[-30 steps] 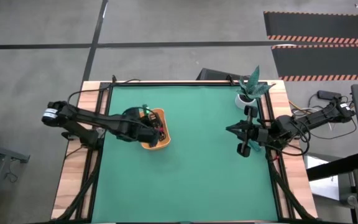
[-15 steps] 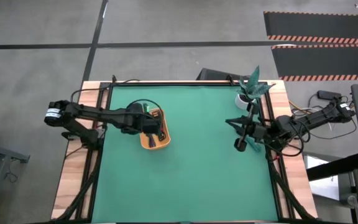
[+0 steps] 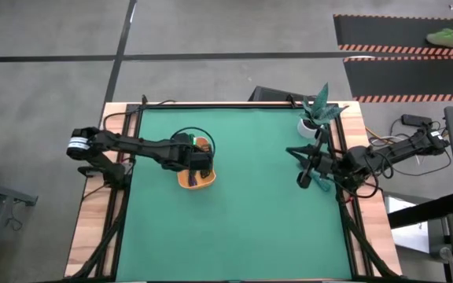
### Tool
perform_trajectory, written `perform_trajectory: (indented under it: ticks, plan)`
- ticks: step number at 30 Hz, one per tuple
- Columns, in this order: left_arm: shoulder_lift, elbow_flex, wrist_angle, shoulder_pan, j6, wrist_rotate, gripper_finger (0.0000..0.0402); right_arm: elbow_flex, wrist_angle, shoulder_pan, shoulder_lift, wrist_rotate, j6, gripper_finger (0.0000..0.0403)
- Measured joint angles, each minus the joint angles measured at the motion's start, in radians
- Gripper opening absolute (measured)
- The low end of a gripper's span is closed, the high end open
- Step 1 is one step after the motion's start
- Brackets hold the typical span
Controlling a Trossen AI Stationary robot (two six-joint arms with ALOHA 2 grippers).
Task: Pick and place USB-C Cables
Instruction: Put the green USB cable into the orange bin
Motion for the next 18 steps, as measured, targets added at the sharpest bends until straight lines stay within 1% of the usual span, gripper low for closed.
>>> perform_trajectory:
  ticks: [11, 13, 16, 18]
  plan:
    - [0.005, -0.028, 0.001, -0.004, -0.096, 0.06, 0.002, 0.0, -0.049, 0.0, -0.017, 0.01, 0.011, 0.0009]
    - [0.005, -0.029, 0.001, -0.008, -0.09, 0.061, 0.002, 0.0, -0.08, 0.0, -0.017, 0.042, 0.008, 0.0009]
    - [0.005, -0.03, 0.0, -0.008, -0.078, 0.061, 0.002, -0.001, -0.112, 0.0, -0.029, 0.131, 0.014, 0.0009]
    - [0.005, -0.03, 0.0, -0.009, -0.078, 0.061, 0.002, -0.001, -0.125, 0.0, -0.041, 0.158, 0.025, 0.0009]
